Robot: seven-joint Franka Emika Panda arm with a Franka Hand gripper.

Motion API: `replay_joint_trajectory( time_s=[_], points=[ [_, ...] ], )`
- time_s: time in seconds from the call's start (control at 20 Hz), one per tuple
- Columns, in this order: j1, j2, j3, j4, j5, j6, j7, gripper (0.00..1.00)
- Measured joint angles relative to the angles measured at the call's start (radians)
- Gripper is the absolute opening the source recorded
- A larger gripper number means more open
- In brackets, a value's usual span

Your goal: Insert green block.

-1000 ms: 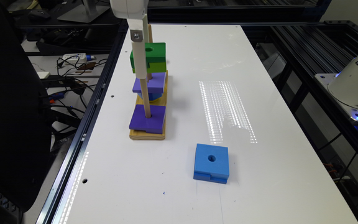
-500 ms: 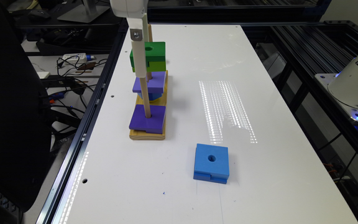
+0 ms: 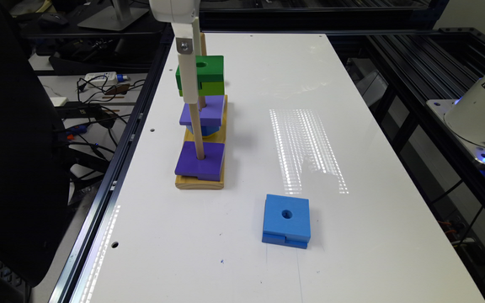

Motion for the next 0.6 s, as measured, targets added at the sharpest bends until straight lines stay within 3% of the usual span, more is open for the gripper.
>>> replay_joint_trajectory(
  time_s=[0.6],
  points=[
    [0.0, 0.002, 0.0, -0.009, 0.0, 0.006, -0.001, 0.0]
  ],
)
